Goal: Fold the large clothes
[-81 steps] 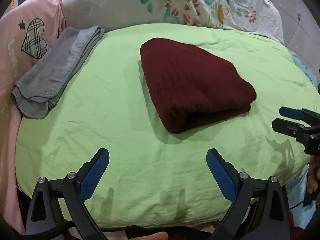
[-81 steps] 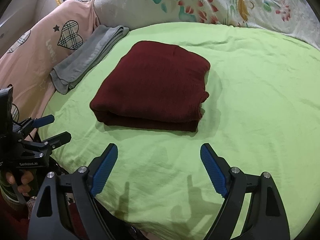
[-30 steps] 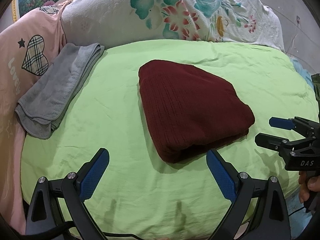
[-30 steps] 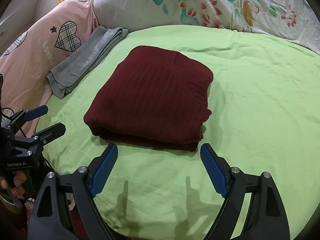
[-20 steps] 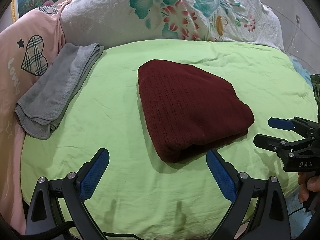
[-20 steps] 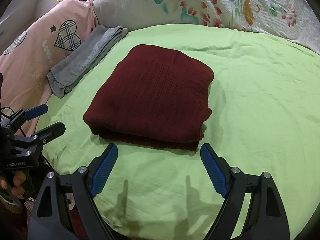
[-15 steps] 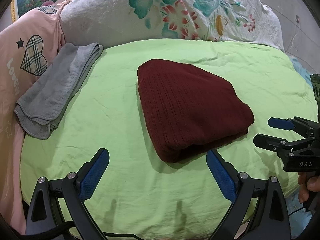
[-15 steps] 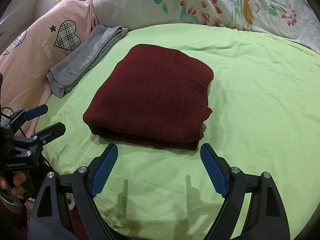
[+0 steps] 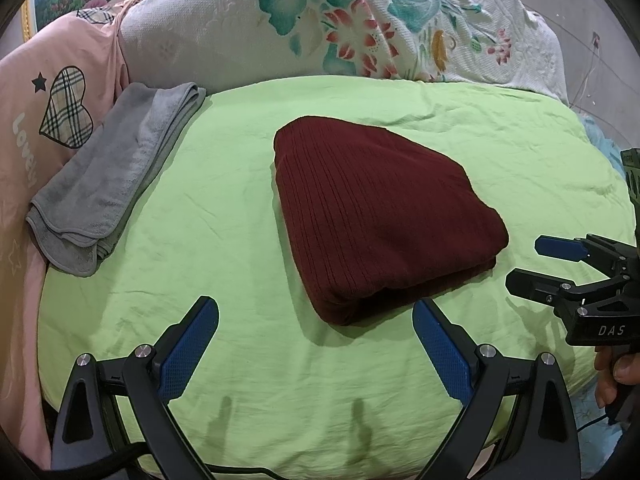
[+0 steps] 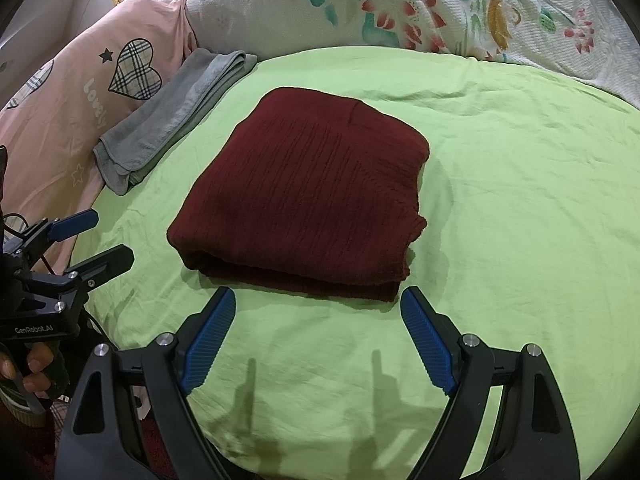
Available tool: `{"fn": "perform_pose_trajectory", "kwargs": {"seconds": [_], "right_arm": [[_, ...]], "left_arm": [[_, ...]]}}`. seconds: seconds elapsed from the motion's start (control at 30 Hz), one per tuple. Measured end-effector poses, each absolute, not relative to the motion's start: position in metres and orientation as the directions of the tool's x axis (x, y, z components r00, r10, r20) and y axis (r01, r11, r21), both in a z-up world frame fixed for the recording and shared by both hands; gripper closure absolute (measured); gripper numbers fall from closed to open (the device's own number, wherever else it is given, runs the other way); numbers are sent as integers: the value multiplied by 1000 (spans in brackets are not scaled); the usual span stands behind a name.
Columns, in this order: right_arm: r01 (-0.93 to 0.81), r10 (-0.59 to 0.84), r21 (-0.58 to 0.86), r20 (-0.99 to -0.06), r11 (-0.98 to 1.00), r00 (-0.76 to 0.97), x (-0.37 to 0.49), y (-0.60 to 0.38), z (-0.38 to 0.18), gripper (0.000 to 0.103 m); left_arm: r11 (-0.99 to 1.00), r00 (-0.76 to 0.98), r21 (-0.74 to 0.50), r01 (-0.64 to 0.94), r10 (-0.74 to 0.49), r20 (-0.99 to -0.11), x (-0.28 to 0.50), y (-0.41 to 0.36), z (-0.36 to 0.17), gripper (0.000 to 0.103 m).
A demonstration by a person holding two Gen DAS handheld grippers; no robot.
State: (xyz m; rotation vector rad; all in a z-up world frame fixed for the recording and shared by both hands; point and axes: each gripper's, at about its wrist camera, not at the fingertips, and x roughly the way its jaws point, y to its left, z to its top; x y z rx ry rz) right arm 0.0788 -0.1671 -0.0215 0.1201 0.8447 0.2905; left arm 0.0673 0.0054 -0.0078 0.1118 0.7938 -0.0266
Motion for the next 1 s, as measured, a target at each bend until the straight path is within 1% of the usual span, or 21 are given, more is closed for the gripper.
{"fn": "perform_pose_trajectory", "kwargs": {"seconds": [1.0], "right_arm": [[-203, 298, 219, -719, 954, 628, 78, -164, -20, 18]], "left_arm": [[994, 699, 88, 68, 15, -715, 69, 6, -9, 5]]}}
